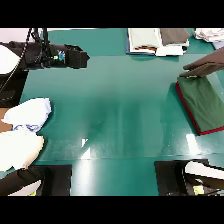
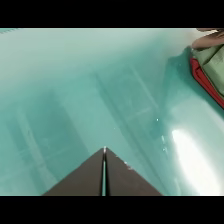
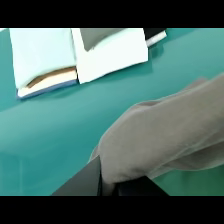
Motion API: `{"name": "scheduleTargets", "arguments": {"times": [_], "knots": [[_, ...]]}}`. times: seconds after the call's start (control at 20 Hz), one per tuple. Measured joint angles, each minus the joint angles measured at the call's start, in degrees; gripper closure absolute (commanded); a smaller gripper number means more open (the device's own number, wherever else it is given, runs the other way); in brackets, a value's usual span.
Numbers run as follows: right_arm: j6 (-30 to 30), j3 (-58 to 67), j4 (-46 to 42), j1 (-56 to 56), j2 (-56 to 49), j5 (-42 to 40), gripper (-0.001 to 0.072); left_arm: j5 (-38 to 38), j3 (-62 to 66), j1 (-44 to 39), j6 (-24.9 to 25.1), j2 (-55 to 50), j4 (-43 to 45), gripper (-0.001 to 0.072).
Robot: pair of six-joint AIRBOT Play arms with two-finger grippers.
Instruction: Fold the shirts.
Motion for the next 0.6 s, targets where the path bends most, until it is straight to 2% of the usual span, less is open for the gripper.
{"name": "scheduleTargets", "arguments": {"times": [0.2,0.45,0.5,0.55,0.6], "knots": [[-0.04,-2.6,-1.01,-2.27,2.62,4.7,0.0688,-0.5,0.0,0.0,0.22,0.0,0.0,0.0683],[-0.76,-15.72,-11.37,-5.46,8.22,6.71,0.0681,-0.85,0.0,0.0,0.87,0.0,0.0,0.0682],[-0.83,-18.43,-13.33,-6.25,9.11,6.75,0.0591,-0.96,0.0,0.0,1.05,0.0,0.0,0.0683],[-0.94,-21.18,-15.52,-7.21,9.88,6.97,0.0338,-1.01,0.0,0.0,1.18,0.0,0.0,0.0683],[-1.03,-23.47,-17.18,-8.17,10.38,7.13,0.0125,-1.03,0.0,0.0,1.29,0.0,0.0,0.0683]]}}
